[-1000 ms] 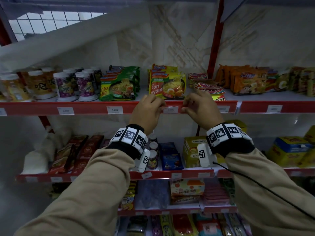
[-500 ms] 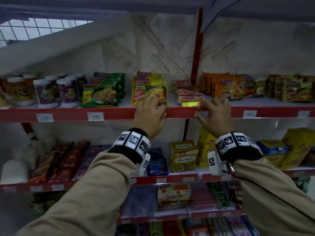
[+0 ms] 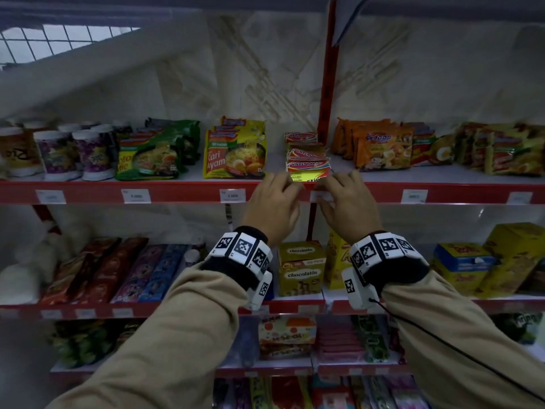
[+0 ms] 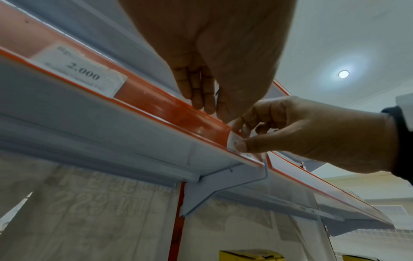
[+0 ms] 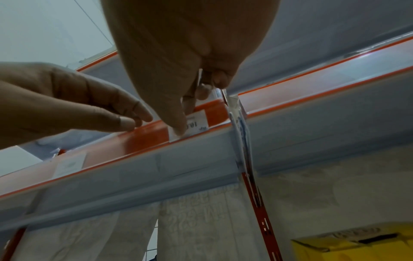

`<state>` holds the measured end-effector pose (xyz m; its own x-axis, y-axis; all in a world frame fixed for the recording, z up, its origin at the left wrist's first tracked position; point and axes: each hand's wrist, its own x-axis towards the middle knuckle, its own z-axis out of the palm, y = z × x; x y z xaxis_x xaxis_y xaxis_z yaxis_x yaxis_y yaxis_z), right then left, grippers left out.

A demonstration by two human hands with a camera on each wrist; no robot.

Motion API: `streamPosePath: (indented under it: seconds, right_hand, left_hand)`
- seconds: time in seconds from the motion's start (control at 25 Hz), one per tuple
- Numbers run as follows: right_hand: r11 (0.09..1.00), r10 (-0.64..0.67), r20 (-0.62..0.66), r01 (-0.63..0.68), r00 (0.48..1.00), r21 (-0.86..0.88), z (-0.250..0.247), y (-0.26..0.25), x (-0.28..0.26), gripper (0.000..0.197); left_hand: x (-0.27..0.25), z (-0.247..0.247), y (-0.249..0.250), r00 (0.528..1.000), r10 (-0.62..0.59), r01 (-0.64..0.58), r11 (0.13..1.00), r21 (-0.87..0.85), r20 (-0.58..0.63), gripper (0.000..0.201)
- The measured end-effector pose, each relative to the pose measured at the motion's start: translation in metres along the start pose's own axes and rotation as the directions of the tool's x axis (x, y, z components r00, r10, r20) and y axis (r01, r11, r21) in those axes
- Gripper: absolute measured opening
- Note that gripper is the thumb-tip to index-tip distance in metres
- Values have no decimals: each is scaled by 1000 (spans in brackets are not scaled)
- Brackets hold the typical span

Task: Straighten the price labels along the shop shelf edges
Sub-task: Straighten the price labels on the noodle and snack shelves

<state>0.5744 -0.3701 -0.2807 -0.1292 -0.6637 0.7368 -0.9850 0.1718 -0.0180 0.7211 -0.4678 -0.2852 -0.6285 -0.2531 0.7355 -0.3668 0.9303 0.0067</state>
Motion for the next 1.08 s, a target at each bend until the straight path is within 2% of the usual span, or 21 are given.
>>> streamPosePath:
  seconds: [0.2,0.32,0.44,0.52,0.64,0.72,0.8,0.92,1.08]
  right_hand:
    - [999,33,92,-32,995,-9,-2,2,3,18]
    - [986,80,116,-96,990,140,-7,8,10,17]
    - [936,154,65,-167,986,311,-12,13,17,11]
    - [836,246,11,-217,969,504,-16,14,19,3]
    - [619,381,23,-274,924,736,-17,11,19,19]
    - [510,400,86,-299,913,806,-14,6,18,28]
    - [452,379,146,-321,914,832,-8,1,16,31]
    - [499,346,147,-314,927,808,-1,-2,12,27]
    - [727,245,37,-209,969,654,-5,8,14,10]
  left_hand:
    - [3,3,5,996,-71,69,996,-49,-45,21]
    - [6,5,8,990,-130,125,989,-80,-59,18]
    - [9,7,10,984,-169,163,982,-92,-61,18]
    - [9,9,10,980,-187,178,978,-113,-72,18]
    - [9,11,13,967,-238,219,958,-187,-90,26]
    - [9,12,13,961,-257,231,948,-218,-102,32]
    - [10,14,11,962,-252,225,950,-219,-108,33]
    - [10,17,9,964,-237,209,956,-208,-122,23]
    - [9,20,7,964,-226,200,963,-179,-140,19]
